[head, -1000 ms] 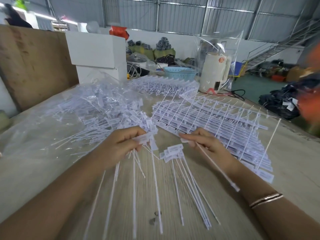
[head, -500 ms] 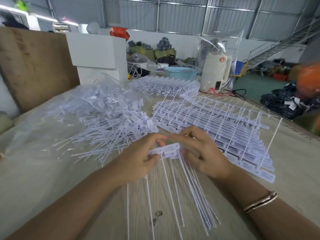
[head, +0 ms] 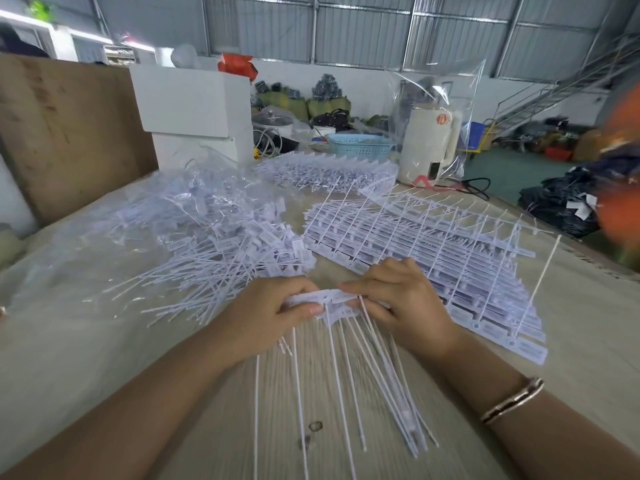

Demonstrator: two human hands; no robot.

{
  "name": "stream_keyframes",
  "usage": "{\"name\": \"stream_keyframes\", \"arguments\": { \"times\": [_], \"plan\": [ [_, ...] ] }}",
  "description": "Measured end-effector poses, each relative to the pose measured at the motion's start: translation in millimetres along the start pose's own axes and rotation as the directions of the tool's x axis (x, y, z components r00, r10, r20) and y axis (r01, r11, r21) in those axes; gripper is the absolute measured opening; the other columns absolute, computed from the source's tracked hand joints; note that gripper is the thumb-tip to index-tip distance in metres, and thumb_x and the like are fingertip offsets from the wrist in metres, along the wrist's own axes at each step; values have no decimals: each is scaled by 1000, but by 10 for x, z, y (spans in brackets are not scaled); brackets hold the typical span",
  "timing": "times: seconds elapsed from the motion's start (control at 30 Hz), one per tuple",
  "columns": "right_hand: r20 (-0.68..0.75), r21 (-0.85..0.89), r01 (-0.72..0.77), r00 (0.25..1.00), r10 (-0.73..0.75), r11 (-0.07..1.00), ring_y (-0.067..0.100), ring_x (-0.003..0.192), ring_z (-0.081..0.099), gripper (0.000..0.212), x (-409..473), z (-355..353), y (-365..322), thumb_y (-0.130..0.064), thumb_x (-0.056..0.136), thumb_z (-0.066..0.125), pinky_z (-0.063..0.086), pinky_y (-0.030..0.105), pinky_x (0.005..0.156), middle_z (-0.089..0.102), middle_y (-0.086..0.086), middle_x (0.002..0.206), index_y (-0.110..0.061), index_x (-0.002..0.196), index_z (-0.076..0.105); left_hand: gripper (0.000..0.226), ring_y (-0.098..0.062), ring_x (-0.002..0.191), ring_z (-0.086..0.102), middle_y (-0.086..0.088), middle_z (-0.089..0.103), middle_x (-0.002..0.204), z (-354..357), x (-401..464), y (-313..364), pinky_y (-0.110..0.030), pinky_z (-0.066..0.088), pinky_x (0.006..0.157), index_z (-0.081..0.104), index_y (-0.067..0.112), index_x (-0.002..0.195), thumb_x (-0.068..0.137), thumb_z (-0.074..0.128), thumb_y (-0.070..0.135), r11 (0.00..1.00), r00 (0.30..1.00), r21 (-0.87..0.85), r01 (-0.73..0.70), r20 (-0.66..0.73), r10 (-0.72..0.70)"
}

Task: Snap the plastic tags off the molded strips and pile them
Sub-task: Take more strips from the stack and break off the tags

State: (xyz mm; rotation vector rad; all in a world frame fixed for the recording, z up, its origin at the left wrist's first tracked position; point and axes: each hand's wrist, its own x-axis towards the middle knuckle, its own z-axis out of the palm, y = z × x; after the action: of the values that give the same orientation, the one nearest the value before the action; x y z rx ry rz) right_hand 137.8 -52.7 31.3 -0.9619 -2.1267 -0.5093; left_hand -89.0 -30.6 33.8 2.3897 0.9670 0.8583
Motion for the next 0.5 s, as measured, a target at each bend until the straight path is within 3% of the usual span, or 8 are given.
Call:
{"name": "stream_keyframes", "arguments": {
  "times": [0.1,0.2,0.33,0.4,0.47,0.5],
  "plan": [
    [54,224,-147,989,138,963,9,73,48,39,-6,4,-24,-45,92,46,33,36,71,60,-12,73,-19,95,75,8,-7,56,54,8,62,64,-3,28,16,-20,37,54,69,25,89,85,66,31,1000,999,10,-28,-31,28],
    [126,401,-305,952,277,864,14,74,55,26,7,21,-19,-32,89,57,42,45,74,65,-4,73,-14,88,75,13,-13,58,56,3,64,67,-2,49,53,-32,41,57,68,23,88,84,62,33,995,996,66,-77,-50,80],
    [140,540,-350,934,329,765,9,76,62,24,5,-7,-12,-17,88,56,46,22,73,71,3,81,-1,88,74,2,-13,58,55,6,62,68,2,33,113,-31,40,56,57,42,87,87,55,42,993,995,-68,-94,-17,93],
    [182,596,-406,909,376,693,15,81,66,23,16,-15,-34,-13,90,56,49,23,72,72,8,87,2,86,73,4,-8,50,48,9,57,62,8,26,122,-23,35,50,58,42,86,87,54,43,987,995,-124,-97,5,98],
    [173,692,-478,837,519,541,19,73,66,20,29,-59,-15,-3,91,53,51,27,67,68,15,78,3,78,67,8,-4,49,41,11,50,58,-8,-1,102,-20,32,50,61,38,82,89,58,38,979,995,-187,-86,39,95],
    [148,731,-494,789,596,472,13,66,64,19,13,-108,32,0,90,50,50,23,64,65,11,72,4,79,66,8,-6,50,41,10,49,58,-31,-24,83,-22,32,51,62,36,81,87,58,37,972,995,-224,-66,56,80]
  ]
}}
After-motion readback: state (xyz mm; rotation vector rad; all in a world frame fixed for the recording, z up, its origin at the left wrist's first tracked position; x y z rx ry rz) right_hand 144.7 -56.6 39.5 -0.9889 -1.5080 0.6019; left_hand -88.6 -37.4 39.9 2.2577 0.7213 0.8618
